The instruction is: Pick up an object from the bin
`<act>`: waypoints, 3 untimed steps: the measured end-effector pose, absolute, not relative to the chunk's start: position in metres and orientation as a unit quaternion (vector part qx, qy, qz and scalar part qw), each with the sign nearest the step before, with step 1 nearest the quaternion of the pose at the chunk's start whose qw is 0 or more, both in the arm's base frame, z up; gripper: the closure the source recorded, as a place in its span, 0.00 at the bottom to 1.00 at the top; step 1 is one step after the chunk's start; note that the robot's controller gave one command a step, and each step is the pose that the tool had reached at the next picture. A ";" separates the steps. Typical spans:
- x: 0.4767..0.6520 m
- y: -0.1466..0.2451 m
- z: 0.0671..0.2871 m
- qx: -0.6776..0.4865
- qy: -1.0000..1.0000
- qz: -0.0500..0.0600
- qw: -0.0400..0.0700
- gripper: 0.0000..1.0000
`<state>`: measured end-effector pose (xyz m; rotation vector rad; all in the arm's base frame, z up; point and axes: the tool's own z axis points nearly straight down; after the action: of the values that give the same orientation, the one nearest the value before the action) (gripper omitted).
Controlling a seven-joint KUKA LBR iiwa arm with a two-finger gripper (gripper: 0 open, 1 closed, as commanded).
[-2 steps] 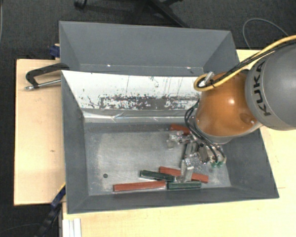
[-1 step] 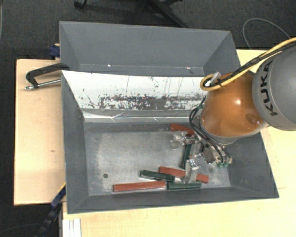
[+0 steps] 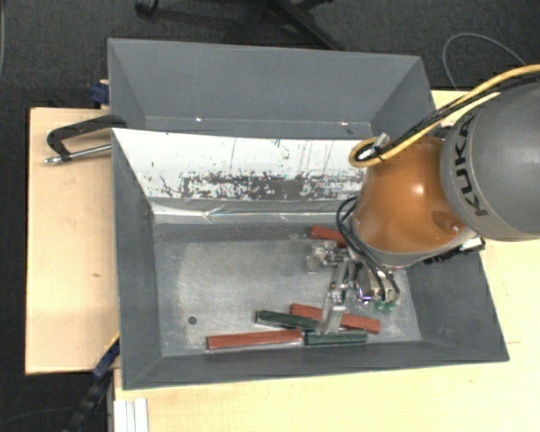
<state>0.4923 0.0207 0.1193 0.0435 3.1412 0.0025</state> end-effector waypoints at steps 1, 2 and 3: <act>0.495 0.018 0.068 -0.004 1.000 0.000 -0.002 0.00; 0.493 0.024 0.072 0.082 0.997 0.001 0.002 1.00; 0.493 0.024 0.072 0.082 0.997 0.001 0.002 1.00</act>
Offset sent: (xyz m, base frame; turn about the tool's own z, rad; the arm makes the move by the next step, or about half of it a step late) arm -0.0015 0.0028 -0.0493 0.1364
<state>0.4928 0.0241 0.0725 0.2561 3.1278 0.0025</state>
